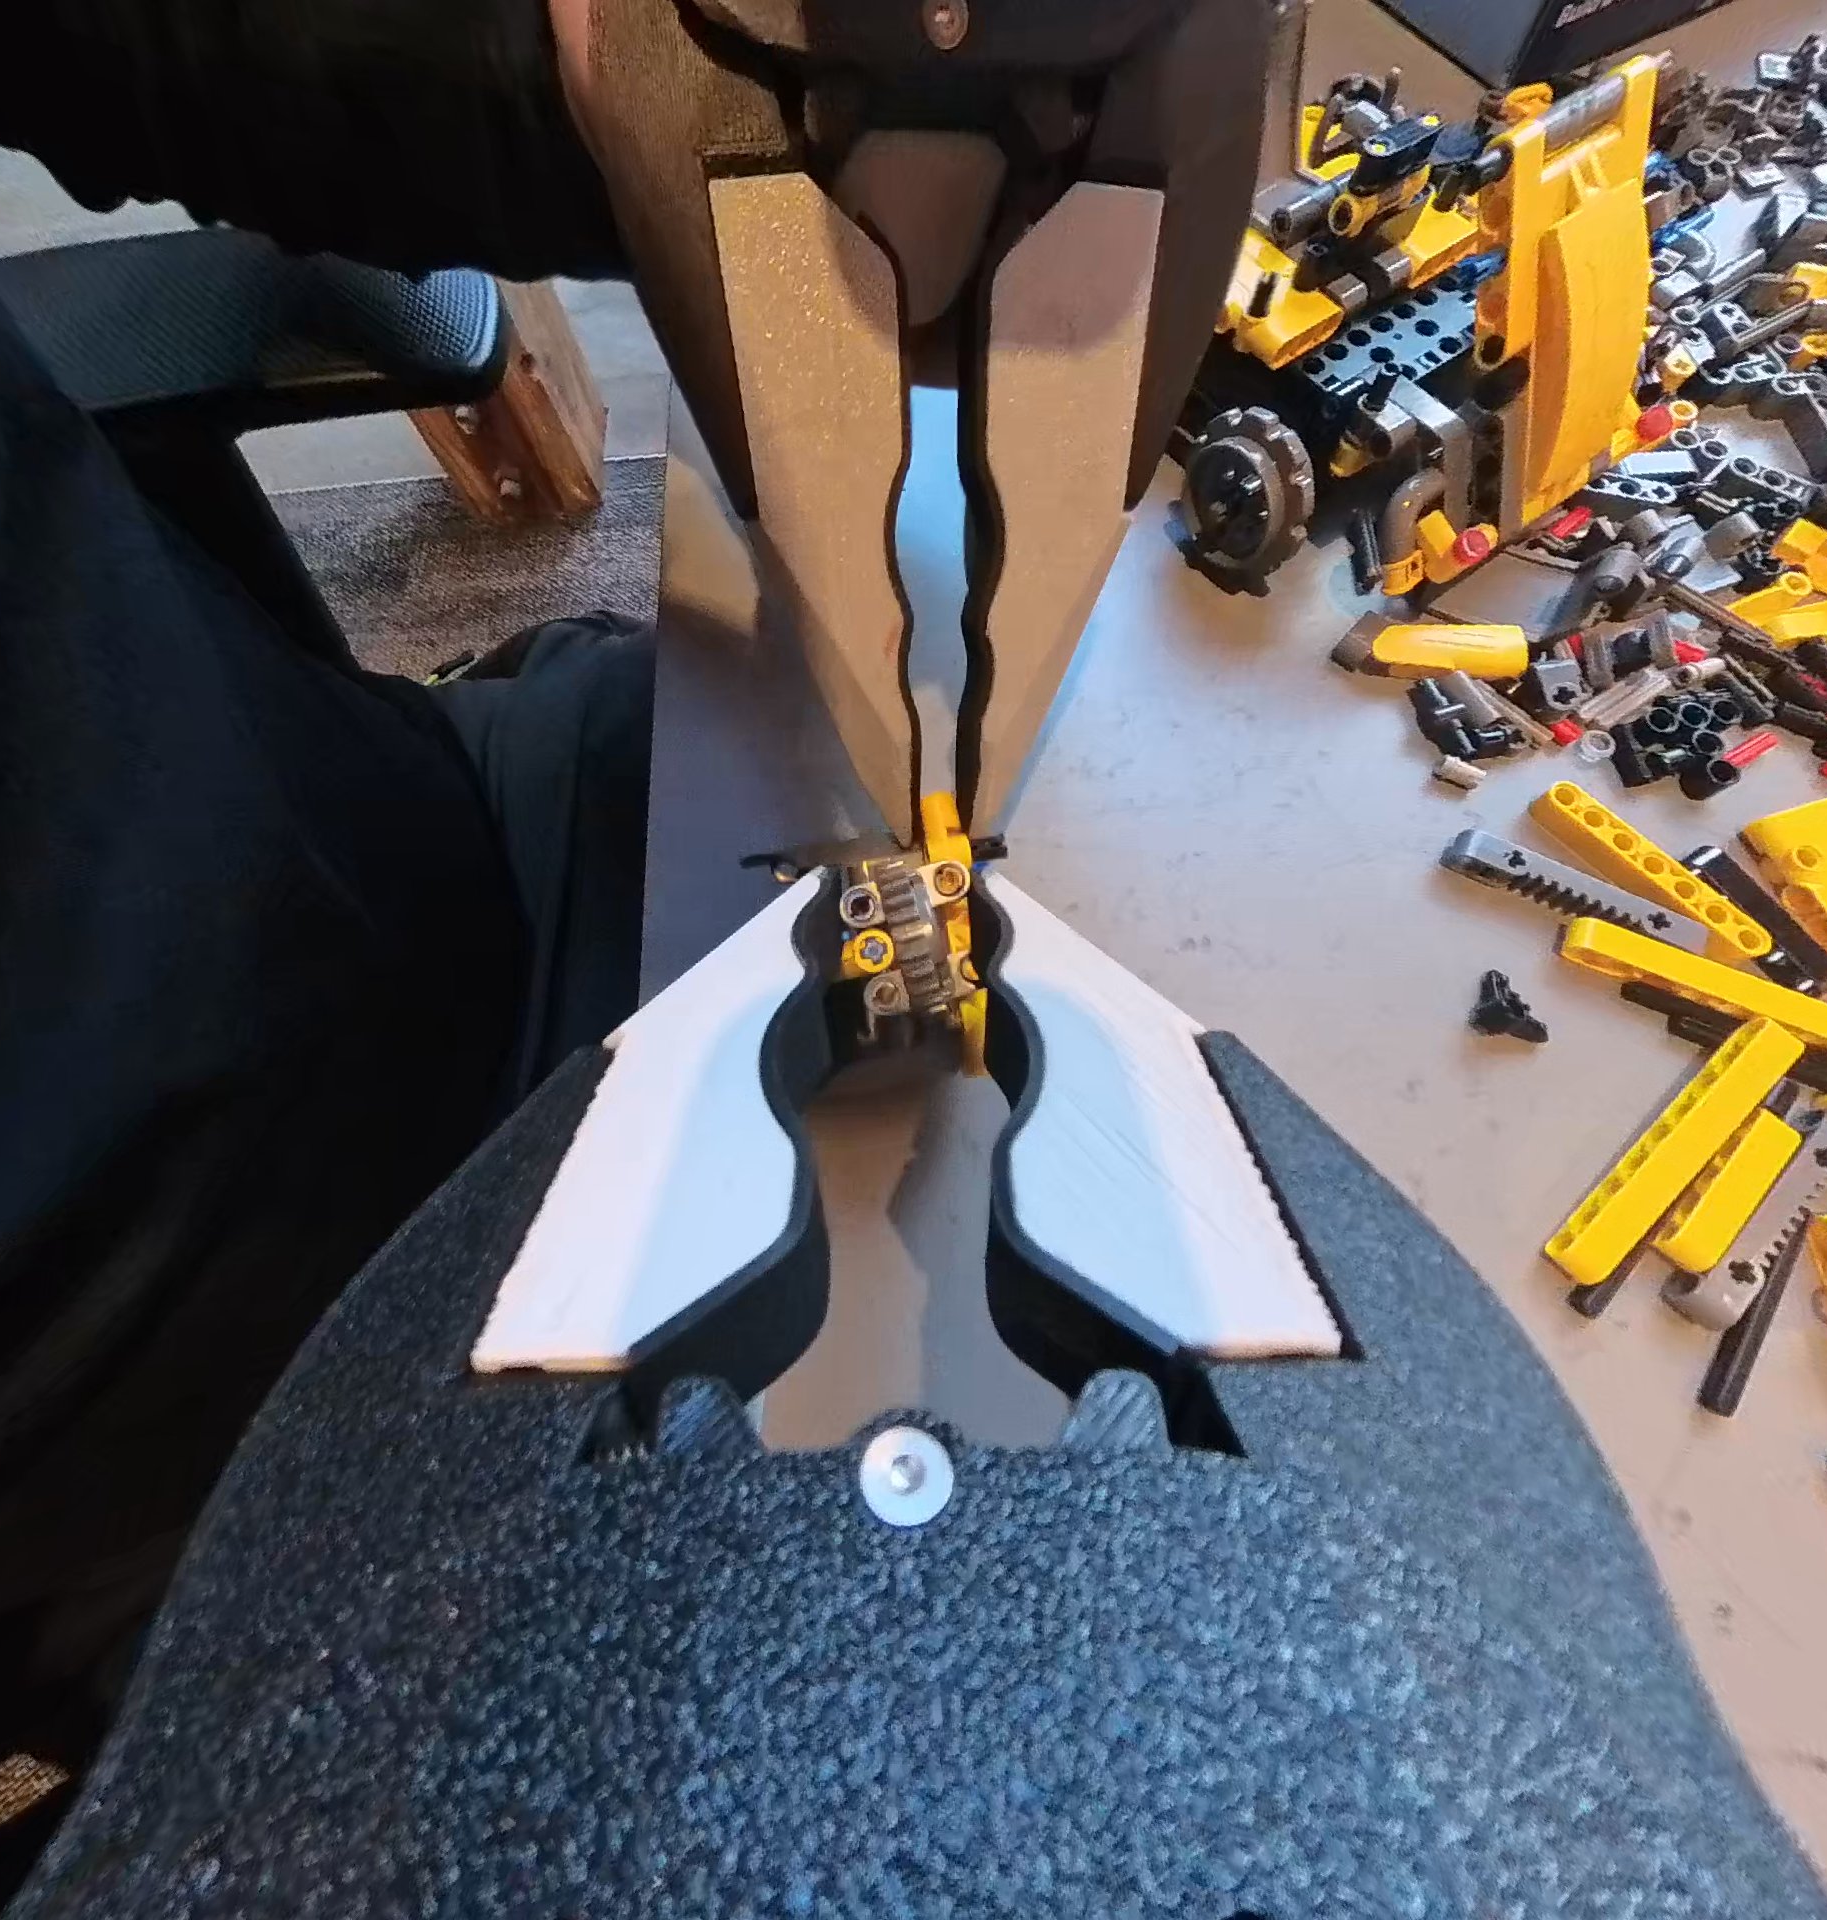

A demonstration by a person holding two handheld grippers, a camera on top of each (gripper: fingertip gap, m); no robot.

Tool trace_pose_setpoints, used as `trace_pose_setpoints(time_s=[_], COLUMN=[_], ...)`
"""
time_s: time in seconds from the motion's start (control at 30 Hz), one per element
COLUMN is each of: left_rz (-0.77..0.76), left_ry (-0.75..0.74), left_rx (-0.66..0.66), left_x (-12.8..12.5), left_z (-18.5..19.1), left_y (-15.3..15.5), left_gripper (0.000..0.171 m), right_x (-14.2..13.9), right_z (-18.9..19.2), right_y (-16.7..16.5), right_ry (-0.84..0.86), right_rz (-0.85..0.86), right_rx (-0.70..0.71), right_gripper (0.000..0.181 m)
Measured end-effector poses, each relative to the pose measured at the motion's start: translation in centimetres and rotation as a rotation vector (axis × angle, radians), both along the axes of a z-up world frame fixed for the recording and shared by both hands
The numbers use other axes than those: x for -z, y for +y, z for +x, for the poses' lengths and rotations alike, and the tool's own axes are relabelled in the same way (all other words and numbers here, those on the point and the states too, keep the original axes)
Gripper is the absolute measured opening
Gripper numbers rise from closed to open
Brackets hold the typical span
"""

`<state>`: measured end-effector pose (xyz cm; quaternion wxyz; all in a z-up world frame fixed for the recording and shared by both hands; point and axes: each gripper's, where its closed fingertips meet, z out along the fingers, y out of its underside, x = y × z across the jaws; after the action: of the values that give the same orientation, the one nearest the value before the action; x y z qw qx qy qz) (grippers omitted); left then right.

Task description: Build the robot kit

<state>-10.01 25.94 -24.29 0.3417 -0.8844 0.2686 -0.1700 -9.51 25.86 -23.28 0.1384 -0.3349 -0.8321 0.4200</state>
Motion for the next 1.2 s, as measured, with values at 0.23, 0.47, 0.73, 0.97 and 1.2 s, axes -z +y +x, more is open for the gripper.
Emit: trace_pose_setpoints(time_s=[0.23, 0.47, 0.73, 0.97, 1.2], left_rz=[0.031, 0.139, 0.196, 0.211, 0.211], left_ry=[-0.110, 0.018, 0.067, 0.101, 0.118], left_rx=[-0.051, 0.014, 0.041, 0.087, 0.100], left_x=[0.7, 0.5, 0.4, 0.8, 1.1], left_z=[0.6, 1.0, 1.2, 1.6, 1.9], left_y=[0.3, 0.3, 0.3, -0.1, -0.3], left_gripper=[0.006, 0.006, 0.006, 0.007, 0.007], right_x=[0.4, 0.2, 0.4, 0.6, 0.9], right_z=[0.1, 0.7, 1.0, 1.2, 1.4], right_y=[0.3, 0.3, 0.5, 0.0, -0.2], right_ry=[0.006, -0.040, -0.120, -0.154, -0.212], right_rz=[0.004, 0.033, 0.039, 0.009, 0.017], right_rx=[0.004, -0.005, -0.004, 0.000, 0.011], right_gripper=[0.024, 0.030, 0.028, 0.027, 0.027])
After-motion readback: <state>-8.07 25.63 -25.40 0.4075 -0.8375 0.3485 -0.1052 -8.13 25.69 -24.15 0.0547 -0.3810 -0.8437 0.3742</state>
